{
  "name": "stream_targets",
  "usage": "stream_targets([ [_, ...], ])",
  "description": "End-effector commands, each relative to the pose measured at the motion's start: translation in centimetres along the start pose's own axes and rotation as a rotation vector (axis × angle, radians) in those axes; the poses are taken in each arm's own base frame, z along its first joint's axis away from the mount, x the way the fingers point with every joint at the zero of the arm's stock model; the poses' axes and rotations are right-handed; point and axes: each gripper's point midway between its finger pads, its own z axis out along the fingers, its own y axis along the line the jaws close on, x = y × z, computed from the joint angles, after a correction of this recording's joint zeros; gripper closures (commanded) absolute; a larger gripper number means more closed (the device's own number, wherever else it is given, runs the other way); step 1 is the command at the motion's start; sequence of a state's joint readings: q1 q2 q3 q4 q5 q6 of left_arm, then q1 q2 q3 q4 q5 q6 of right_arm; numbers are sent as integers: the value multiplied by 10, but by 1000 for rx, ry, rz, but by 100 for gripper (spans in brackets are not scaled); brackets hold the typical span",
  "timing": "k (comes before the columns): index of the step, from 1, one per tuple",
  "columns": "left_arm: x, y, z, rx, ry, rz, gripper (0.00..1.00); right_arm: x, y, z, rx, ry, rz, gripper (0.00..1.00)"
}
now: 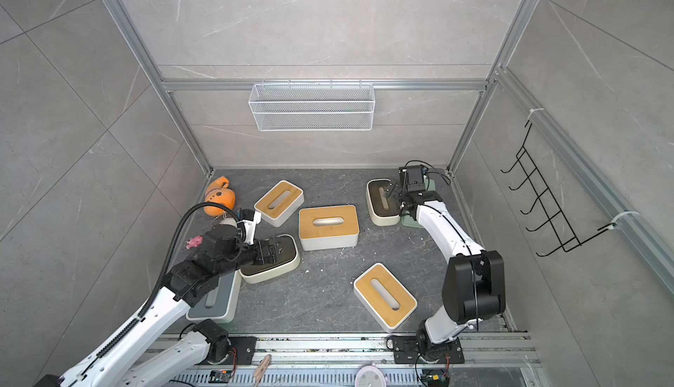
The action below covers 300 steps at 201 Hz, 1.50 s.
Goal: Stack the tissue boxes
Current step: Pick up the tissue box from the center of the board.
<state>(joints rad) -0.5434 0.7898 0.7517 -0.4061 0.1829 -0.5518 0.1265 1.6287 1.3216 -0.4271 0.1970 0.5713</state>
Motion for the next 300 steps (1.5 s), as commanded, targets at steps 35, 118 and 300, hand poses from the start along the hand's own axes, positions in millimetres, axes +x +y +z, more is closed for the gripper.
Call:
stream_targets([
  [35,-20,-23,-11,71,-53,89,0,-18,-33,41,101,56,-59,9],
  [118,-2,-45,-2,173,58,143,0,-27,-30,93,86,123,-129,15],
  [300,2,-47,-4,191,49,125,0,-15,-42,124,161,187,-194,45],
])
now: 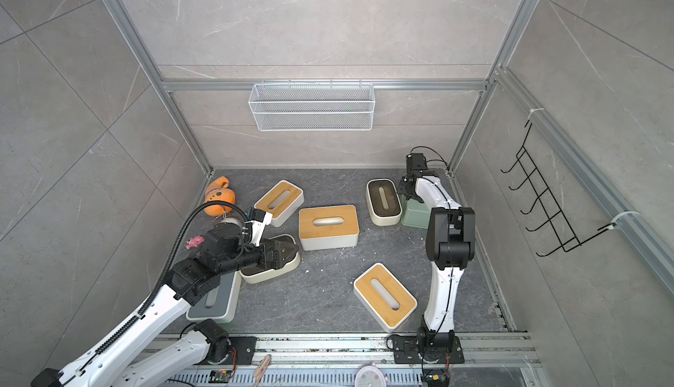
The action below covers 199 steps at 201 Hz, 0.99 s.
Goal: Stack the tissue boxes
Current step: Pick up the tissue box from the center of the board.
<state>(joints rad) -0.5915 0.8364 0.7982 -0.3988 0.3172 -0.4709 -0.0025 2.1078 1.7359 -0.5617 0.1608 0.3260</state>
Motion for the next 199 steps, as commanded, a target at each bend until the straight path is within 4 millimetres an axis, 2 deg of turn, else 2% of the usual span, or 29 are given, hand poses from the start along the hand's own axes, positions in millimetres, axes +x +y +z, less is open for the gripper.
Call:
stream_targets([
  [1,-8,-10,-6,35,-38,23,0,2,-5,4,27,14,-12,45],
  [75,-6,-12,-5,40,-35,18,0,6,-2,3,-1,24,-26,58],
  [132,-5,-13,-7,39,-49,20,0,2,-7,-12,5,-21,-10,64],
  [164,-5,-13,-9,37,-57,28,0,-11,-13,-30,30,-68,-1,70],
  [199,-4,-14,-10,29,-60,38,0,-32,-19,-67,46,-152,25,71],
])
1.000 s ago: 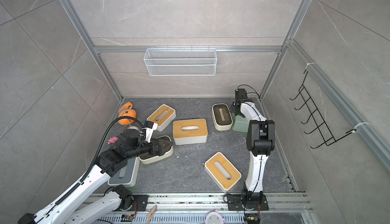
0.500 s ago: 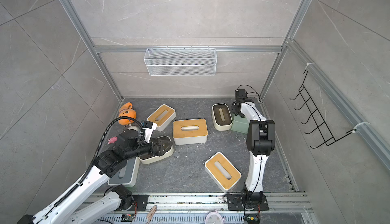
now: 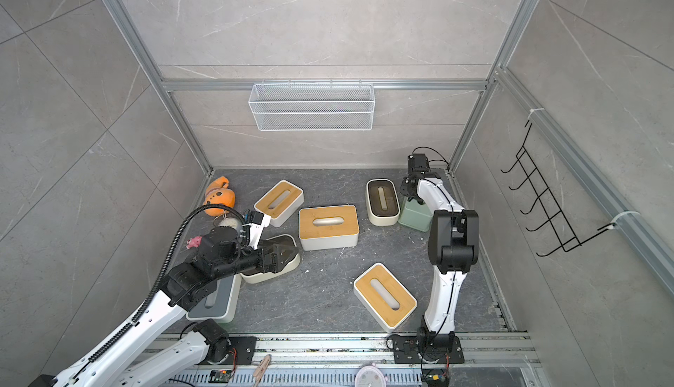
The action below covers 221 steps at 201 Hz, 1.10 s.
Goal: Stack the tissue boxes
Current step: Pick up the tissue box from the center of the board, then place the tissue box at the tissue box.
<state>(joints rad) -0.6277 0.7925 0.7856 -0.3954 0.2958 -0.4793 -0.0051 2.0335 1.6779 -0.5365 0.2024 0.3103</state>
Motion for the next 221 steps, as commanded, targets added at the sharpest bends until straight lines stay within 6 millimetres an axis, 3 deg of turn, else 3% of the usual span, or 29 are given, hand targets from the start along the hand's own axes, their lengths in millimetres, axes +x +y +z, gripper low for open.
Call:
stream_targets([
  [1,-8,-4,-4,6,-43,20,0,-28,-10,-46,19,-102,33,71],
  [52,-9,-3,-7,-4,-61,26,0,-55,-8,-111,-63,-223,78,72],
  [98,-9,-4,-3,4,-54,31,0,-52,33,-180,-233,-345,19,71],
  [151,-14,-1,-12,-13,-114,44,0,-12,89,-262,-453,-439,-209,70],
  [194,-16,-1,-17,-15,-148,54,0,30,114,-302,-631,-460,-349,70],
  [221,-17,-2,-19,-14,-155,63,0,55,138,-315,-688,-442,-504,71],
])
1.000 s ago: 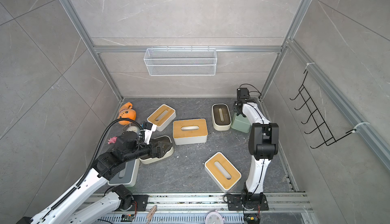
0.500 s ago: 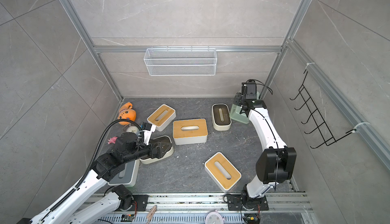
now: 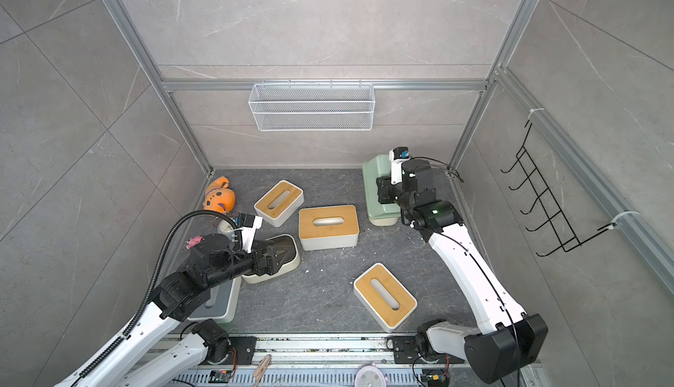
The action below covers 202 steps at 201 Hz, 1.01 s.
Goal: Stack the tissue boxes
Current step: Place the tissue box at the tissue box.
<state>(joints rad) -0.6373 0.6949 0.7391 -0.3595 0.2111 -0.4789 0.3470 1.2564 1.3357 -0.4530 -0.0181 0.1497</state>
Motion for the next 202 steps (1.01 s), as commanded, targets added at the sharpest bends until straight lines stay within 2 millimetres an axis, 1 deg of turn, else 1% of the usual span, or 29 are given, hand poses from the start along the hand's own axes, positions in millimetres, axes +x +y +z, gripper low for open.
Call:
stream_targets([
  [1,-10,-6,-3,17,-47,32,0,0,38,-5,-124,-2,-150,71],
  [18,-10,-7,-4,21,-50,37,0,11,62,1,-175,43,-253,71],
  [29,-10,-7,-3,20,-47,37,0,21,82,5,-218,58,-364,72],
  [37,-9,-7,-3,20,-46,39,0,29,93,8,-229,68,-442,72],
  [67,-8,-9,-5,17,-52,60,0,43,116,17,-313,117,-563,72],
  [84,-7,-10,-6,16,-58,76,0,48,128,19,-381,115,-614,72],
  [107,-6,-13,-8,22,-70,99,0,63,144,18,-473,118,-738,72],
  [120,-6,-13,-9,21,-82,104,0,71,147,19,-497,125,-799,72],
  [145,-7,-12,-11,24,-105,107,0,85,149,28,-526,168,-879,72],
  [163,-8,-12,-12,19,-101,103,0,89,150,32,-540,192,-920,72],
  [202,-7,-11,-8,-24,-25,115,0,98,156,42,-587,220,-1004,72],
])
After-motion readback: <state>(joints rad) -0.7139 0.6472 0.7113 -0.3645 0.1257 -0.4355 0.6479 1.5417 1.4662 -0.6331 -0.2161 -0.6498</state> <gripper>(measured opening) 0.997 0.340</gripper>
